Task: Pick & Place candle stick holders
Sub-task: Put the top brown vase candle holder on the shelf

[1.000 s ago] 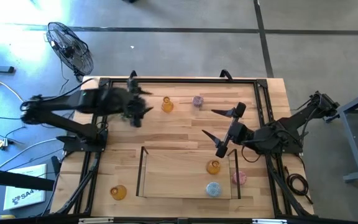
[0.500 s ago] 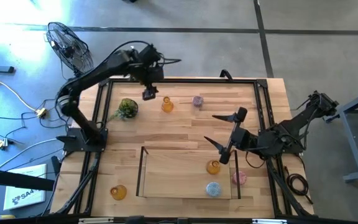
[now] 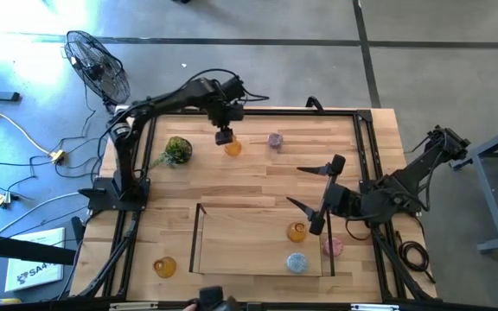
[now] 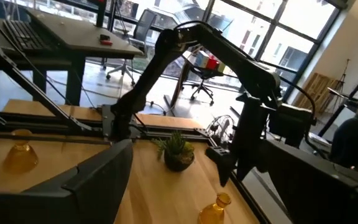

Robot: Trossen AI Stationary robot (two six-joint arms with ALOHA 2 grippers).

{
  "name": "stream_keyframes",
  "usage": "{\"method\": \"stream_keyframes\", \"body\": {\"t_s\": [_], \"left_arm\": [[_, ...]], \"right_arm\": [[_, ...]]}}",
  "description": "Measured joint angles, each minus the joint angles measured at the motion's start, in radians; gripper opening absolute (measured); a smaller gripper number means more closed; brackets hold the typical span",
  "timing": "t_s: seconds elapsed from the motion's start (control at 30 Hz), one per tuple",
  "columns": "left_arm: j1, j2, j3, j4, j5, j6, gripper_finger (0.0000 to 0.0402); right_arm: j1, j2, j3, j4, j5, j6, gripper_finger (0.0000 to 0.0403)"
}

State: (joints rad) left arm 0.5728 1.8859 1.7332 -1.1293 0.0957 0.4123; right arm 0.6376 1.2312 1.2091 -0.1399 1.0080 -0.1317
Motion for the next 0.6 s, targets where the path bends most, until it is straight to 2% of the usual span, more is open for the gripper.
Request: {"method": "stream_keyframes", "body": {"t_s": [0.27,0.6], "left_arm": [[-0.025,0.01,0.0,0.026,0.05,0.029,0.0262],[-0.024,0.056,0.001,0.059,0.056,0.003,0.0262]], "right_arm": [[-0.003,0.0,0.0,-0.074,0.006,0.074,0.0353],[-0.003,0.0,0.0,-0.091,-0.008,0.09,0.0353]]}}
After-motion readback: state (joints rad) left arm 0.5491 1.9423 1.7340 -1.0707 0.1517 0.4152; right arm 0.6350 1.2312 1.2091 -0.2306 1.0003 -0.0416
